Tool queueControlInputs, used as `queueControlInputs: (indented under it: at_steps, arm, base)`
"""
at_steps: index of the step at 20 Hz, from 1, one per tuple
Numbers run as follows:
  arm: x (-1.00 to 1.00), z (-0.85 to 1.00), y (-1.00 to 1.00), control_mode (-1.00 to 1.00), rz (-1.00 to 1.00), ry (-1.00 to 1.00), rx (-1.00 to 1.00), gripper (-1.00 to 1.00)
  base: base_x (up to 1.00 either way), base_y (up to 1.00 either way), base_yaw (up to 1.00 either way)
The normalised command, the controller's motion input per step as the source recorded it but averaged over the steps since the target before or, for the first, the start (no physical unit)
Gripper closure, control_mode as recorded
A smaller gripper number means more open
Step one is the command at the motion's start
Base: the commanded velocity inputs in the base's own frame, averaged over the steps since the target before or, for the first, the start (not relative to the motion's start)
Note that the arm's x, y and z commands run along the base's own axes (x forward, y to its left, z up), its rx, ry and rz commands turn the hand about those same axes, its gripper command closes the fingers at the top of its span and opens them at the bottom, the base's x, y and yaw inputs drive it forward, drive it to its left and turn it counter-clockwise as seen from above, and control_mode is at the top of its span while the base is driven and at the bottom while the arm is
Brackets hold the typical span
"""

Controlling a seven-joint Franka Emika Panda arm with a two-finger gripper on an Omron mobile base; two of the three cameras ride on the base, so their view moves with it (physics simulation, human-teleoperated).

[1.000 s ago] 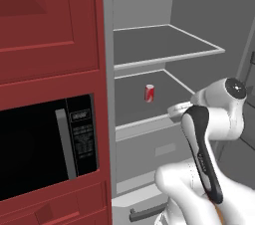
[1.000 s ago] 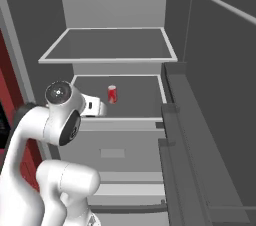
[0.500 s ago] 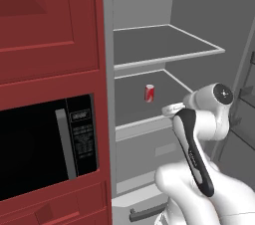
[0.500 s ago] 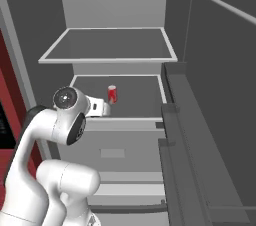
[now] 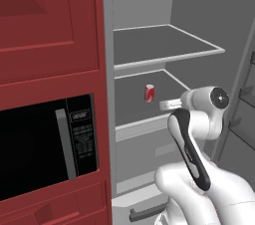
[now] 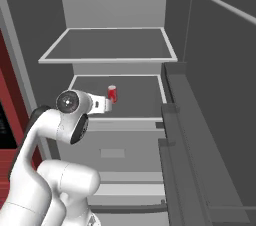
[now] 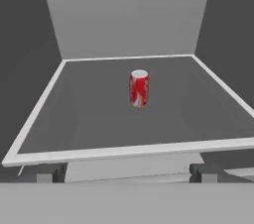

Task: Open the fridge, grab two sodas, and place both sodas inside the bowl with ice on the dining counter.

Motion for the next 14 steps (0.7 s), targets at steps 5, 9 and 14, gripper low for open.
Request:
queueControlInputs:
  at_steps: [5, 9, 14]
  arm:
    - [0.00, 0.00, 0.00, -1.00, 0.00, -0.16, 0.01, -1.00]
    - [0.00, 0.00, 0.00, -1.00, 0.00, -0.01, 0.00, -1.00]
    - [0.00, 0.00, 0.00, -1.00, 0.00, -0.03, 0.00, -1.00]
  base:
    - [0.00, 0.00, 0.00]
    - [0.00, 0.00, 0.00]
    - [0.00, 0.00, 0.00]
